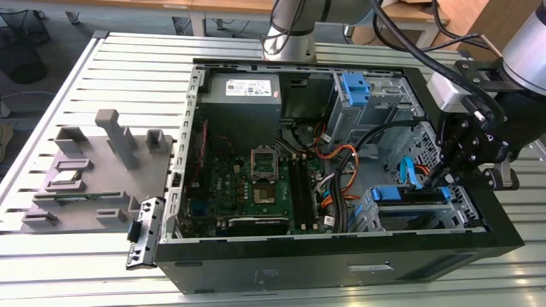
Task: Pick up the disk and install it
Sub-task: 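Insert the second disk wire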
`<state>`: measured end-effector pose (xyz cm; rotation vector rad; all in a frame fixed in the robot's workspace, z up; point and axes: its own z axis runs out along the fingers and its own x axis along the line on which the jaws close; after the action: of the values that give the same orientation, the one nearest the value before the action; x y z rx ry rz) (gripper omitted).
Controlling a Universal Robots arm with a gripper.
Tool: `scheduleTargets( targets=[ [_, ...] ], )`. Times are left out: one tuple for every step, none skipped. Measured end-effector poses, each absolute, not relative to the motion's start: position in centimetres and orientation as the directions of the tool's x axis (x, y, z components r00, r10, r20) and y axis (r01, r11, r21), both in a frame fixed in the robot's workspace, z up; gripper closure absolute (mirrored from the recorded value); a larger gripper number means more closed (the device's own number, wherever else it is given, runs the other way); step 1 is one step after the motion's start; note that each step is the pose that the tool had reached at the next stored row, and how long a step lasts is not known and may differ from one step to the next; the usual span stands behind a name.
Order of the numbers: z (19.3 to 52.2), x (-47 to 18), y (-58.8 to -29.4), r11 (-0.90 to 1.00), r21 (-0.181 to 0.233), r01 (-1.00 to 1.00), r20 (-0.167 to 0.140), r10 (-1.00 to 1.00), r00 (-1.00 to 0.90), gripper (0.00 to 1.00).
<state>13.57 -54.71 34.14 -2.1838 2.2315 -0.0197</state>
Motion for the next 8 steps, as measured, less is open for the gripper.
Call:
scheduleTargets(
  targets=[
    [34.14,13.50,-54.71,0.019,-0.025,-1.000,-0.005,-1.000,-0.019,0.82],
    [34.14,13.40,-54.71,0.017,-0.027,-0.999,-0.005,-1.000,-0.017,0.82],
    [34.14,13.29,-54.72,0.015,-0.029,-0.999,-0.005,-1.000,-0.015,0.82],
    [34.13,13.17,-54.73,0.014,-0.031,-0.999,-0.005,-1.000,-0.014,0.82],
    [34.12,13.05,-54.74,0.012,-0.034,-0.999,-0.005,-1.000,-0.012,0.82],
    [34.11,12.95,-54.75,0.011,-0.036,-0.999,-0.005,-1.000,-0.011,0.82],
    [34.10,12.86,-54.75,0.009,-0.039,-0.999,-0.005,-1.000,-0.009,0.82],
    [34.09,12.79,-54.76,0.007,-0.041,-0.999,-0.005,-1.000,-0.007,0.82]
  ],
)
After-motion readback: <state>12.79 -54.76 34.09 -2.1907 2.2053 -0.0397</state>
